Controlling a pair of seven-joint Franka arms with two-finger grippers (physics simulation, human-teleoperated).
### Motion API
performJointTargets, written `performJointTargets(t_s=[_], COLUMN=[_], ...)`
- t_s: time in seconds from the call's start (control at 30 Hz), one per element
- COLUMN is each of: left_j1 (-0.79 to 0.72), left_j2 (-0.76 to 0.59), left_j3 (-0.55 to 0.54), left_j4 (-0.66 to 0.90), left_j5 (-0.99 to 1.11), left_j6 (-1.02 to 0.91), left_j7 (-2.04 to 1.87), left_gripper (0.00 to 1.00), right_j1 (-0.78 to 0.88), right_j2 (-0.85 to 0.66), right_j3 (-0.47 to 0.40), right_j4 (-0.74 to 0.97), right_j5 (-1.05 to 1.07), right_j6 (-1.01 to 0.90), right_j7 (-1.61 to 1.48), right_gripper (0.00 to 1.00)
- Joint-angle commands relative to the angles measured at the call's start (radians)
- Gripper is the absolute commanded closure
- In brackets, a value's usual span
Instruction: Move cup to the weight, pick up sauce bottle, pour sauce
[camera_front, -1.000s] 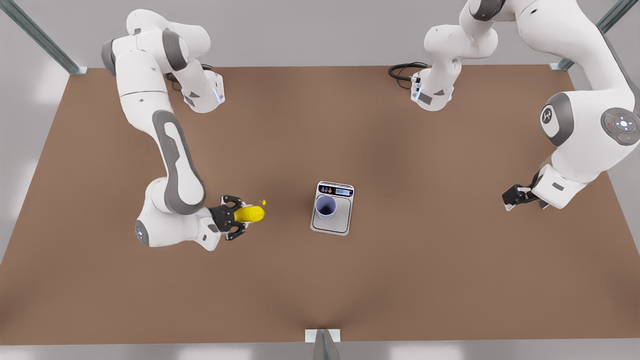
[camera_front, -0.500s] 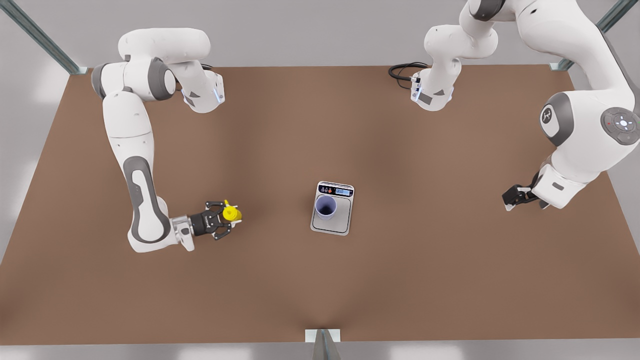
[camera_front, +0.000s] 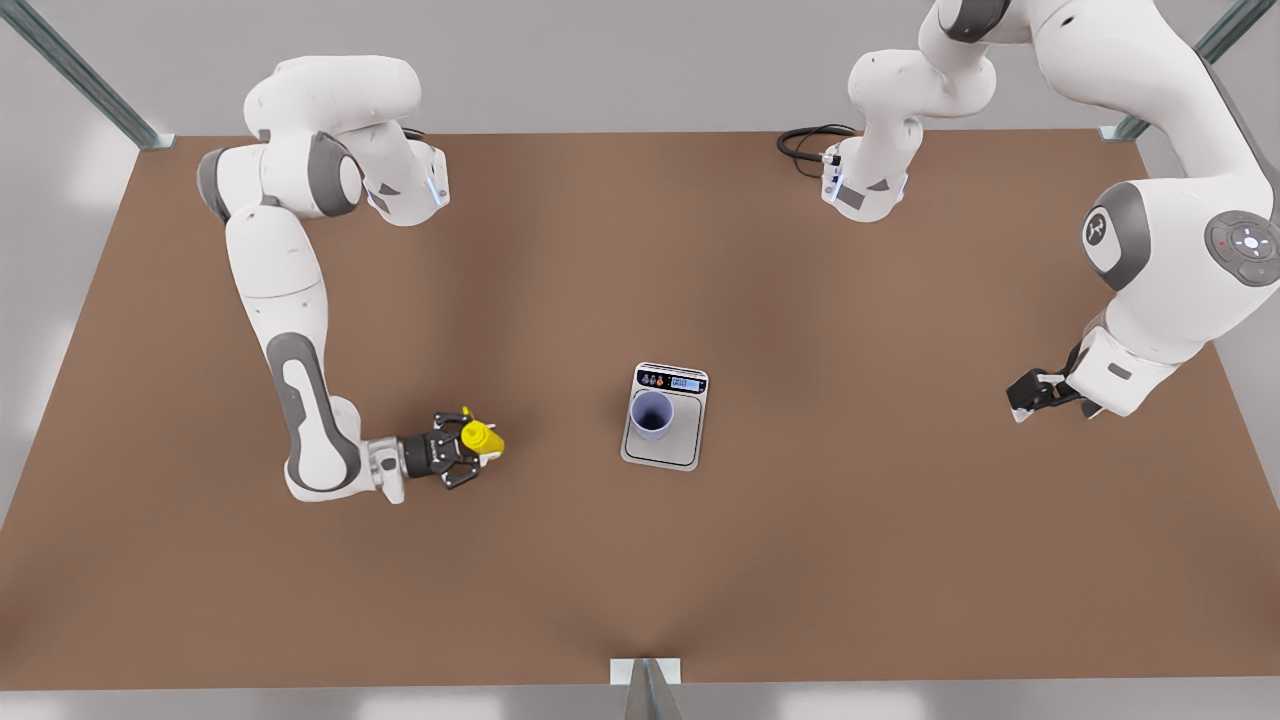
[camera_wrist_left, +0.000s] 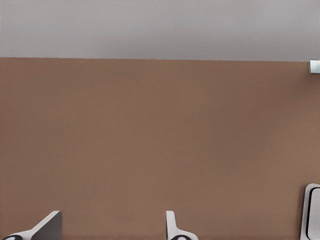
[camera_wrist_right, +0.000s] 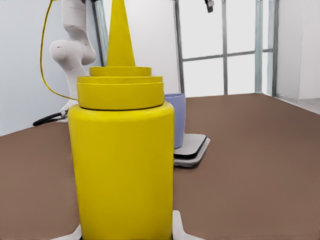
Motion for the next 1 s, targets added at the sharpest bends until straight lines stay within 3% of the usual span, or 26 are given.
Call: performJointTargets(t_s=[0.0, 0.43, 0.47, 0.5, 0.97], left_j1=[0.000, 0.000, 0.000, 0.000, 0.000], left_j2=[0.000, 0.003, 0.003, 0.001, 0.000], left_j3=[0.000, 0.000, 0.000, 0.000, 0.000], left_j4=[0.000, 0.000, 0.000, 0.000, 0.002], left_j5=[0.000, 0.000, 0.000, 0.000, 0.000], left_j6=[0.000, 0.000, 0.000, 0.000, 0.000], left_j7=[0.000, 0.000, 0.000, 0.000, 0.000], left_gripper=[0.00, 0.00, 0.00, 0.00, 0.00], right_j1=[0.000, 0.009, 0.009, 0.009, -0.071], right_j2=[0.000, 0.020, 0.020, 0.020, 0.014], right_j3=[0.000, 0.003, 0.002, 0.002, 0.002], right_j4=[0.000, 0.006, 0.006, 0.006, -0.009], right_j5=[0.002, 0.033, 0.032, 0.032, -0.063], right_j6=[0.002, 0.011, 0.011, 0.011, -0.014], right_j7=[0.000, -0.041, -0.037, -0.035, -0.035], right_gripper=[0.39, 0.37, 0.31, 0.06, 0.00])
